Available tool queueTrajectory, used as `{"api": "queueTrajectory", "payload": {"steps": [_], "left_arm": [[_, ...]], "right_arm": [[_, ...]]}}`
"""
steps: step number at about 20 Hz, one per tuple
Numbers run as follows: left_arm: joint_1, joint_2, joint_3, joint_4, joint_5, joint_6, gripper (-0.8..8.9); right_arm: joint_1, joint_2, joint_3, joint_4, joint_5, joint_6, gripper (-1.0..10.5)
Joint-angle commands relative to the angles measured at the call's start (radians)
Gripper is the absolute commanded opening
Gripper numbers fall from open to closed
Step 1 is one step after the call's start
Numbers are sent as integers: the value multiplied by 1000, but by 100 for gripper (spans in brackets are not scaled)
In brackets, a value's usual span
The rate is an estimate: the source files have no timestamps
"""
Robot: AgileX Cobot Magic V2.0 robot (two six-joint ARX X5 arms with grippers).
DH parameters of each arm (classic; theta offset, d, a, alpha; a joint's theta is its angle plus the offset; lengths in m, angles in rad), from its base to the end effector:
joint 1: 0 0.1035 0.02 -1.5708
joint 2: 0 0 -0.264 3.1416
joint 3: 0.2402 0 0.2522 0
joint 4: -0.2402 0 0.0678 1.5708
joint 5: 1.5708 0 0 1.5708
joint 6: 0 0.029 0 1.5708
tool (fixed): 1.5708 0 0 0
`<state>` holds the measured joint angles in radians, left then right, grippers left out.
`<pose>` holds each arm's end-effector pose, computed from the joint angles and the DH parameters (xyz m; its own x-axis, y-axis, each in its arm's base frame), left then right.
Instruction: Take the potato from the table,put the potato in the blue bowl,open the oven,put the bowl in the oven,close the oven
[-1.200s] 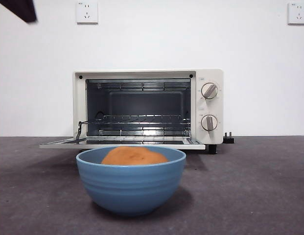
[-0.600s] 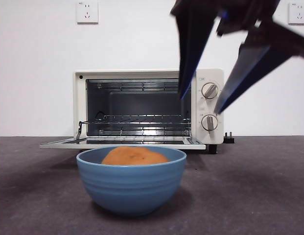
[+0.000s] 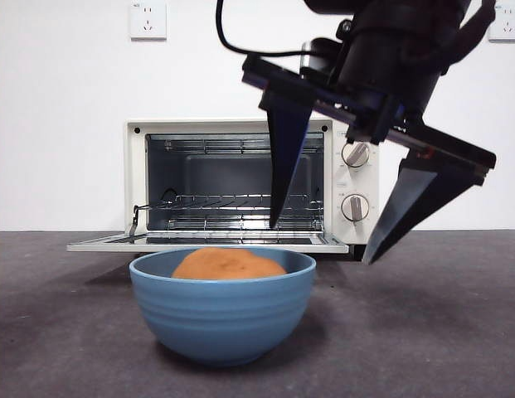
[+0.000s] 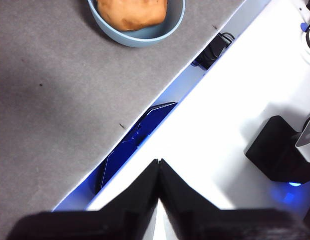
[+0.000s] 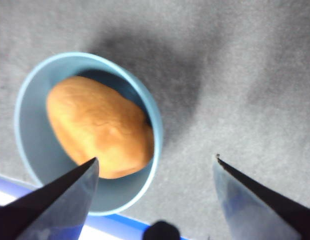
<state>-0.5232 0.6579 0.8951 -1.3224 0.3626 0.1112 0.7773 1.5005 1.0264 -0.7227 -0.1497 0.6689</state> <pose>0.0636 -0.0486 0.2969 0.2008 -0.5253 -0.8269 0.6918 0.6736 -0.2600 0.1980 0.2009 0.2186 0.1529 0.3597 -0.9205 -0.1630 0.9278 0.3355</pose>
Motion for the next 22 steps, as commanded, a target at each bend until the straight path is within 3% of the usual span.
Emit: {"api": "queueTrajectory", "payload": {"steps": [1, 9, 13, 15, 22], "left_arm": [[-2, -3, -5, 4, 7, -3, -6], [-2, -3, -5, 4, 7, -3, -6], [-2, -3, -5, 4, 7, -3, -6], [-2, -3, -5, 5, 6, -3, -6], [-2, -3, -5, 5, 4, -3, -6]], "right_arm": [[0, 31, -8, 16, 10, -6, 378], [0, 134, -8, 62, 69, 13, 366], [0, 146, -8, 72, 79, 14, 143], [0, 146, -8, 72, 79, 12, -20], [2, 144, 39, 21, 71, 38, -11]]}}
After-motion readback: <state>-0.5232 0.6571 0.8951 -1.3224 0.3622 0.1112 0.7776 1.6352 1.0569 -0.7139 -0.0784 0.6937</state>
